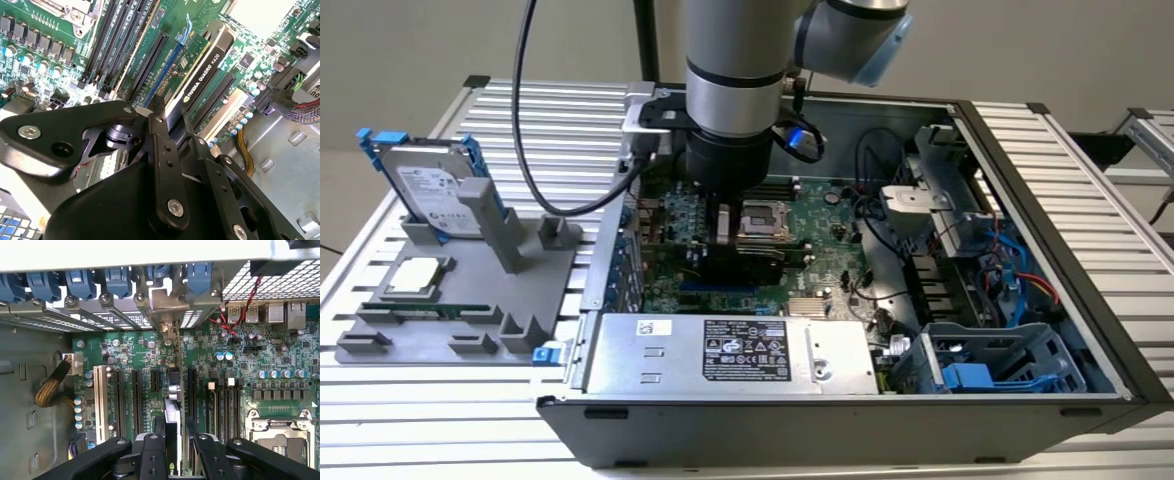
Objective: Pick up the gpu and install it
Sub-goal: 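Insert the gpu into the slot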
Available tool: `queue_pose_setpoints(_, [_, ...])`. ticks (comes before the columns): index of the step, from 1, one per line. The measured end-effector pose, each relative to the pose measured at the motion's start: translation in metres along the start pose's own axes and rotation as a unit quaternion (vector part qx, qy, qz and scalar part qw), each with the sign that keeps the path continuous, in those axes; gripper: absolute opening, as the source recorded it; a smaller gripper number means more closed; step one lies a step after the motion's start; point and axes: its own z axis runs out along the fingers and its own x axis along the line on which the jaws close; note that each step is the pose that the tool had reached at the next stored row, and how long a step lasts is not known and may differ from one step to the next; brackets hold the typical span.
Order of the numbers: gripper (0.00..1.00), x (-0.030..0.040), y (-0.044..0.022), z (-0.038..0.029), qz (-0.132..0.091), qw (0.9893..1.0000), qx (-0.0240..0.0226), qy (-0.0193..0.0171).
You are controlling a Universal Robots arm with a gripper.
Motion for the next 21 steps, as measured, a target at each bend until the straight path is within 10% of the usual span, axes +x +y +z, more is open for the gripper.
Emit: queue_pose_setpoints(21, [0.0, 0.0022, 0.0035, 0.0002, -0.02, 0.9998, 0.0016, 0.0002])
